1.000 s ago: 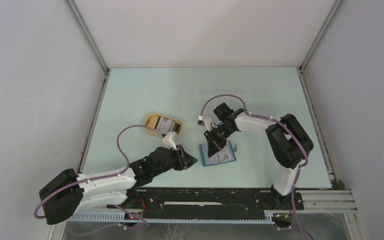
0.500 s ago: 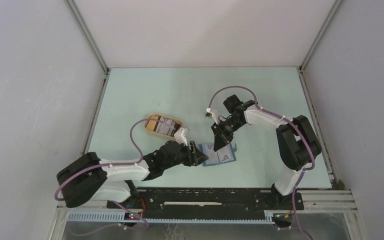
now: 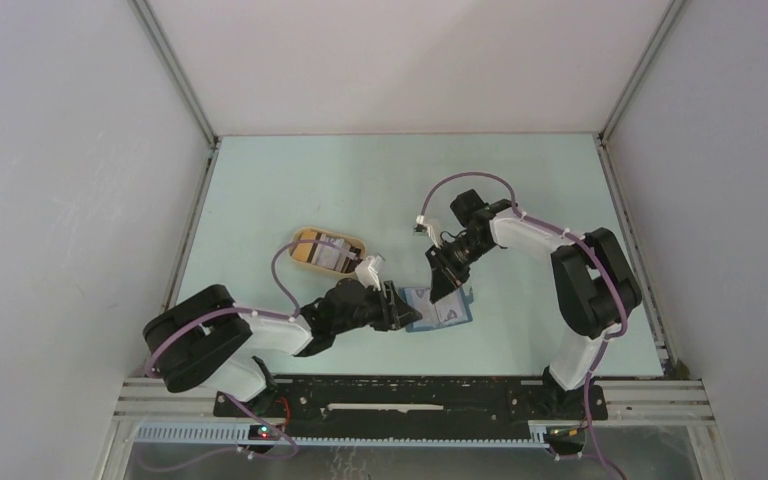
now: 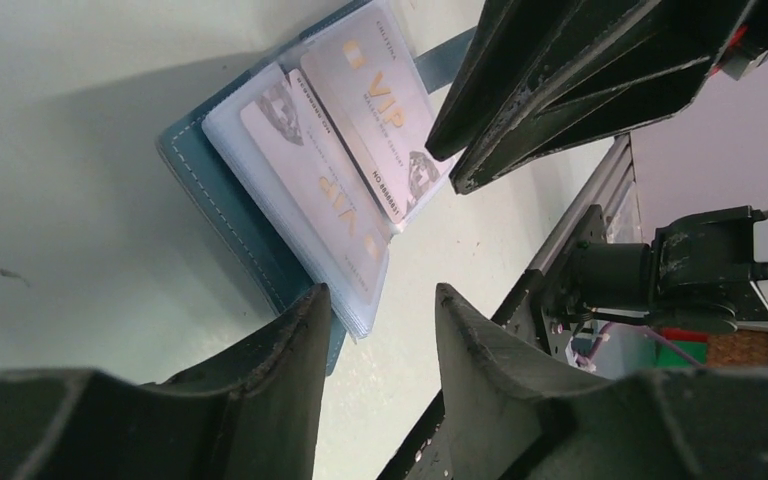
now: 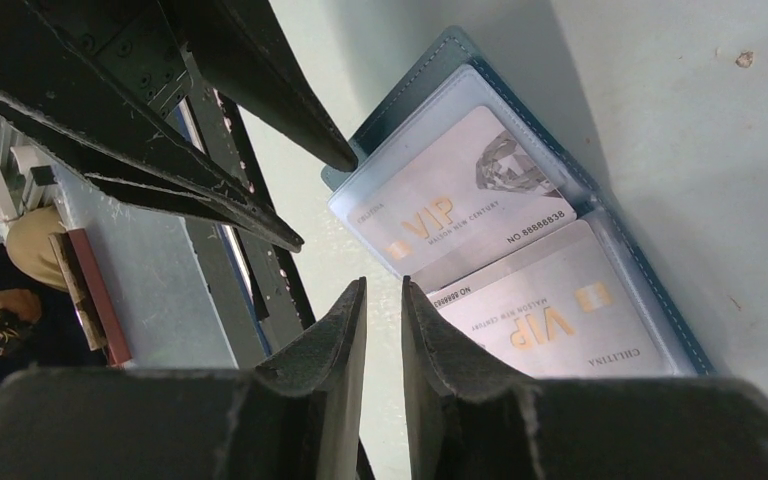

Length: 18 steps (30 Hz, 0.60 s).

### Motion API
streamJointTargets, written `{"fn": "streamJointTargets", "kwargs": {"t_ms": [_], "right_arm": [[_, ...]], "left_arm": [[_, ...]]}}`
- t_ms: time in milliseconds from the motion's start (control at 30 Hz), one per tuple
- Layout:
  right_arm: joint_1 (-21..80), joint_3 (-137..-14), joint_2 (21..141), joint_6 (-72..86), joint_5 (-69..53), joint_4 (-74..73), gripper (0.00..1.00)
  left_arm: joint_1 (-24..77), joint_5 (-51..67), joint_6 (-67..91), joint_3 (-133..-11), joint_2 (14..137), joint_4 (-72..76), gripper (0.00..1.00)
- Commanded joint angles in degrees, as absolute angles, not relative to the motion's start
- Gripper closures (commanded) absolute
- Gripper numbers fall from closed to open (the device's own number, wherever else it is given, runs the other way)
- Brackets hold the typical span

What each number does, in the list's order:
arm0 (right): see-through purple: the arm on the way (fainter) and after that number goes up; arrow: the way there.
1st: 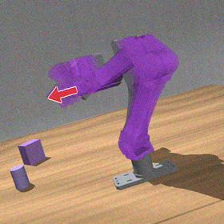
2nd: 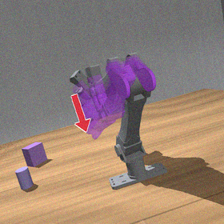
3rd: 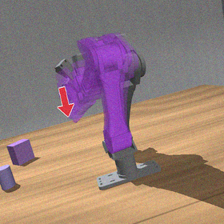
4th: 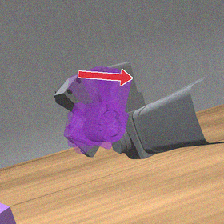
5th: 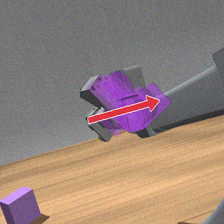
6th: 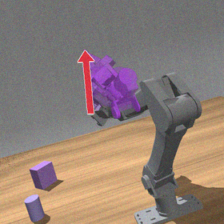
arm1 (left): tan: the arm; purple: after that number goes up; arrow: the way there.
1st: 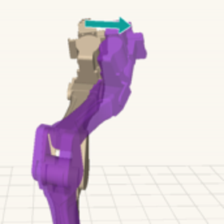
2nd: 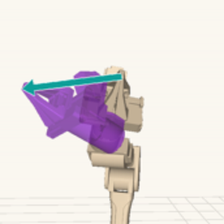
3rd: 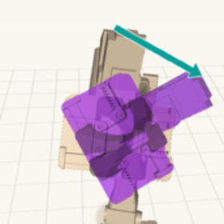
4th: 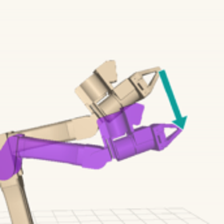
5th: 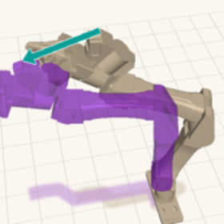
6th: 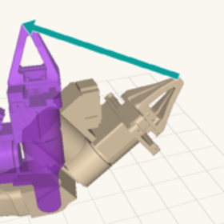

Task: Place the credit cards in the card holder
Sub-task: Open the card holder at the center of the board, then turn over the card slot in the card holder.

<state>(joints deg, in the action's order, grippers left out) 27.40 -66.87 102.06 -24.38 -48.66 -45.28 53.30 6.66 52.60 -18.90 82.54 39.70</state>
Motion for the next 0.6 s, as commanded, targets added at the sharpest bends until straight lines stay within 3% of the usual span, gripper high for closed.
{"fn": "streamJointTargets", "kwargs": {"t_ms": [0,567], "right_arm": [[27.2,-68.6,102.7,-25.2,-50.3,-45.9,0.73],[26.1,-68.7,103.2,-25.4,-53.0,-46.7,0.7]], "left_arm": [[52.8,7.8,54.1,-21.2,83.0,44.0,0.54],[52.7,9.3,54.8,-22.3,84.9,46.3,0.57]]}}
